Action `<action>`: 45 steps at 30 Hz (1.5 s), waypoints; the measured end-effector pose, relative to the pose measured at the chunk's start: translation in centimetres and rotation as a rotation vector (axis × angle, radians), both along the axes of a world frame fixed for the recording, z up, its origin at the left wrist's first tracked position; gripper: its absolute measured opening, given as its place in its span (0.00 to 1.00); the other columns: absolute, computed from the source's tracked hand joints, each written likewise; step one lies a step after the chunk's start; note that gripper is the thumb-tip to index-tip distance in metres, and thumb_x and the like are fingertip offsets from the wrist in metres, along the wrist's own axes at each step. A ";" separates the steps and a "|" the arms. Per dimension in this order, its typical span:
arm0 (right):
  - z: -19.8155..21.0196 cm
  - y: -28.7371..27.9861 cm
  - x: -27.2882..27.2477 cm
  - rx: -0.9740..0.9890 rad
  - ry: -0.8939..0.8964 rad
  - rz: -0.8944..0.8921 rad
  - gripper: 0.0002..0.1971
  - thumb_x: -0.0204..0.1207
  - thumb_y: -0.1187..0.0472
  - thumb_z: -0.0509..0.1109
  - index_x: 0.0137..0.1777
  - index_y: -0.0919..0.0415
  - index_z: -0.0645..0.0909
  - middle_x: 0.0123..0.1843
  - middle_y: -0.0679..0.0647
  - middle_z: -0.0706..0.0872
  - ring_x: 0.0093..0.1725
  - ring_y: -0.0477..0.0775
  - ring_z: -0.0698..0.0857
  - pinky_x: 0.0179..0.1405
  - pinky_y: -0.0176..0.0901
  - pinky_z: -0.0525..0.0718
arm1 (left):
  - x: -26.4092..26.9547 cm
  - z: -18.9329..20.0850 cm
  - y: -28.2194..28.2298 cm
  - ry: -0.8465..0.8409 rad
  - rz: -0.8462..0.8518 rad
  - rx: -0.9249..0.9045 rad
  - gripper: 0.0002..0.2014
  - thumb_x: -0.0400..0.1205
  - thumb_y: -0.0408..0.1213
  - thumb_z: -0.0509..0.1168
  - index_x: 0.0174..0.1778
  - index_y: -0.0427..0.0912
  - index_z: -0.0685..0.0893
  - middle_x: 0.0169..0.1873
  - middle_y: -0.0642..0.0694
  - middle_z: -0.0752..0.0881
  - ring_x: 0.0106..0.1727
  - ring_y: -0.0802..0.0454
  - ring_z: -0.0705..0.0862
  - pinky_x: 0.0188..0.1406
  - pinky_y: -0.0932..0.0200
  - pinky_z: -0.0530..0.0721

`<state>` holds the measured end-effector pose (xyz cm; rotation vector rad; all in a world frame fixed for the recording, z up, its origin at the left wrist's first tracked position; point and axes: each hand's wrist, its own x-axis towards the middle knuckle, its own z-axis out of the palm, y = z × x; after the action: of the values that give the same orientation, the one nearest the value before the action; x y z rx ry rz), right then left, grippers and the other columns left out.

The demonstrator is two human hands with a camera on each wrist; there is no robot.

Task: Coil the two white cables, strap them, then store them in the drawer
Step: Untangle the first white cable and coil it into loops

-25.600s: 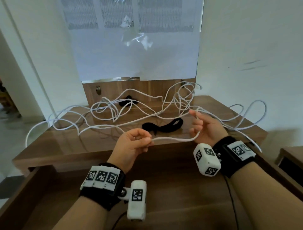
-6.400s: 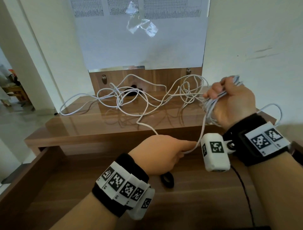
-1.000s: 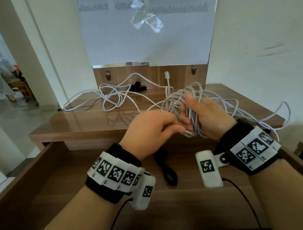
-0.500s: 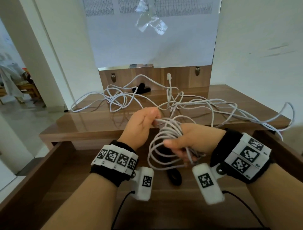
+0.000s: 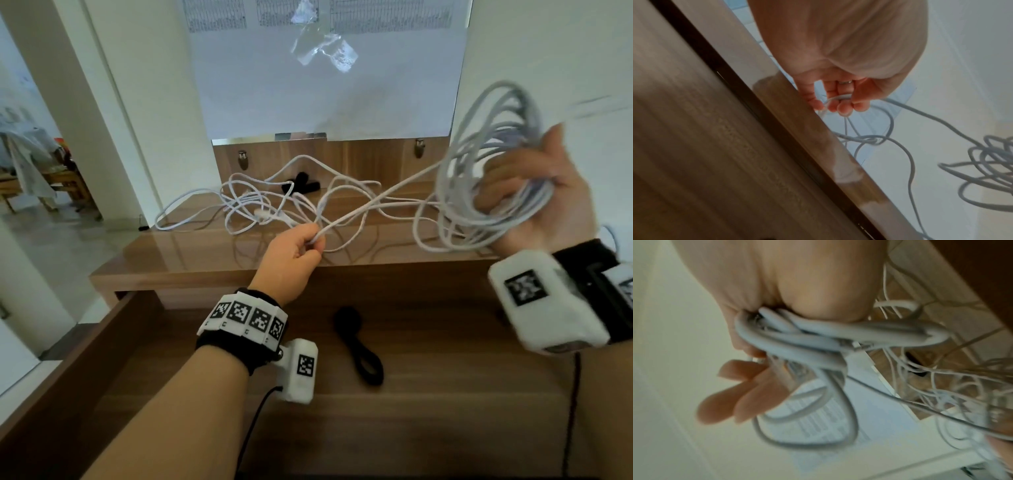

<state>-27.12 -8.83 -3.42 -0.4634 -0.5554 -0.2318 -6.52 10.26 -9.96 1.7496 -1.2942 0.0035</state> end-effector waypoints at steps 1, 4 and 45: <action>0.1 -1.0 -0.4 0.085 0.009 -0.108 0.13 0.82 0.54 0.65 0.41 0.64 0.74 0.31 0.59 0.80 0.37 0.63 0.85 0.46 0.56 0.87 | 0.1 -0.1 -0.1 -0.006 0.010 0.021 0.08 0.75 0.26 0.59 0.34 0.43 0.74 0.29 0.51 0.72 0.30 0.59 0.70 0.33 0.64 0.69; -0.4 -3.8 -1.2 0.250 0.105 -0.442 0.16 0.83 0.54 0.65 0.40 0.67 0.75 0.37 0.63 0.85 0.43 0.65 0.89 0.44 0.59 0.90 | -0.3 -0.1 -0.6 -0.114 0.036 0.124 0.07 0.78 0.28 0.61 0.40 0.45 0.79 0.35 0.51 0.79 0.36 0.56 0.76 0.39 0.57 0.75; -3.1 4.8 4.2 -1.066 0.418 -1.233 0.14 0.83 0.59 0.65 0.36 0.63 0.80 0.23 0.53 0.79 0.22 0.53 0.78 0.35 0.47 0.87 | -7.9 2.3 -1.6 -0.320 -0.300 0.622 0.13 0.88 0.39 0.58 0.40 0.48 0.83 0.33 0.55 0.78 0.36 0.60 0.77 0.38 0.63 0.74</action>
<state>-22.91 -4.05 -6.54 -1.8332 0.1487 -0.9978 -14.39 8.70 -7.65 2.1021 -1.9331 -0.3341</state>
